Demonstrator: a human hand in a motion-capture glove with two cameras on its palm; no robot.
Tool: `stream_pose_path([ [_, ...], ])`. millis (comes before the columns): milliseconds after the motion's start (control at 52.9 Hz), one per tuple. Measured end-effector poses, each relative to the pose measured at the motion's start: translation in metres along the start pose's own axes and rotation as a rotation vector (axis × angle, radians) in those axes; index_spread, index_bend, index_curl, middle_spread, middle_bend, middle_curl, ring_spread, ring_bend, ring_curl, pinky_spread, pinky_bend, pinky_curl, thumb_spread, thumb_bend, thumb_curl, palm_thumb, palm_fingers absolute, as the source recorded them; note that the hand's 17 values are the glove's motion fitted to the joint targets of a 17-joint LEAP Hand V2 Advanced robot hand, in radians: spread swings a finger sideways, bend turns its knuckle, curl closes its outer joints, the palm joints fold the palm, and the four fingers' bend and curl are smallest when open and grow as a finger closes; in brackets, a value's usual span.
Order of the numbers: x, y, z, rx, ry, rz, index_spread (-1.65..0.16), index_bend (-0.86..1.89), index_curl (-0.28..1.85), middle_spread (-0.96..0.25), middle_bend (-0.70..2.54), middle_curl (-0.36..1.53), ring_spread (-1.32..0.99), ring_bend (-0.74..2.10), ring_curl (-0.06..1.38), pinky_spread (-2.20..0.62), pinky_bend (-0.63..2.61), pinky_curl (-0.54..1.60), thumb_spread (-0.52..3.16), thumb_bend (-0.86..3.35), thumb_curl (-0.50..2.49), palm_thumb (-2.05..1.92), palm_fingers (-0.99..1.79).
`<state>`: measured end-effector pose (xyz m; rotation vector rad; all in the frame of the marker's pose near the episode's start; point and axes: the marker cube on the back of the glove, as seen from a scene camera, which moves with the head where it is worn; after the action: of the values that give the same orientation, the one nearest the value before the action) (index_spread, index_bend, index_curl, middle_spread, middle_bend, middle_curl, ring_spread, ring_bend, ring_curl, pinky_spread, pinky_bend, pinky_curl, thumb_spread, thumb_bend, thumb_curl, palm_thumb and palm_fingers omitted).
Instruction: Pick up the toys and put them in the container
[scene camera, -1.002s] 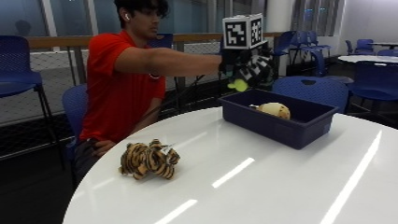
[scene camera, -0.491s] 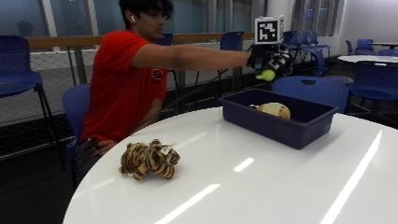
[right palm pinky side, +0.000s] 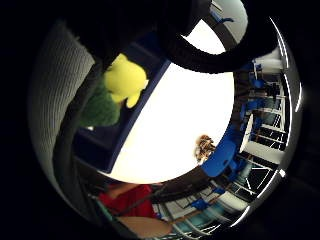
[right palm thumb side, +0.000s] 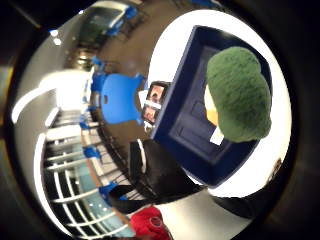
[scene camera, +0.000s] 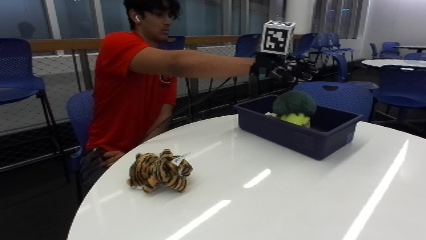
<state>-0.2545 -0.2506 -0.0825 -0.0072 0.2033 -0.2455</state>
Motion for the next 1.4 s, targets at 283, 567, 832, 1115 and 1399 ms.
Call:
stream_pose_path([
  [283, 0.097, 0.059, 0.023, 0.050, 0.019, 0.060, -0.30, 0.05, 0.34, -0.09, 0.10, 0.62, -0.02, 0.34, 0.37, 0.09, 0.95, 0.37, 0.98, -0.12, 0.51, -0.14, -0.34],
  [567, 0.214, 0.123, 0.068, 0.041, 0.047, 0.229, -0.30, 0.08, 0.23, -0.05, 0.11, 0.45, -0.01, 0.24, 0.35, 0.11, 0.84, 0.33, 0.95, -0.12, 0.34, -0.15, -0.29],
  [832, 0.297, 0.171, 0.091, 0.030, 0.071, 0.338, -0.31, 0.09, 0.19, -0.05, 0.12, 0.36, 0.00, 0.18, 0.34, 0.11, 0.78, 0.32, 0.93, -0.11, 0.25, -0.15, -0.25],
  [1115, 0.357, 0.196, 0.102, 0.010, 0.089, 0.396, -0.31, 0.09, 0.17, -0.05, 0.13, 0.31, -0.01, 0.18, 0.32, 0.11, 0.76, 0.32, 0.92, -0.11, 0.20, -0.14, -0.24],
  [1399, 0.397, 0.218, 0.143, -0.112, 0.059, 0.431, -0.32, 0.09, 0.15, -0.05, 0.11, 0.27, -0.01, 0.14, 0.30, 0.11, 0.83, 0.35, 0.92, -0.10, 0.18, -0.13, -0.26],
])
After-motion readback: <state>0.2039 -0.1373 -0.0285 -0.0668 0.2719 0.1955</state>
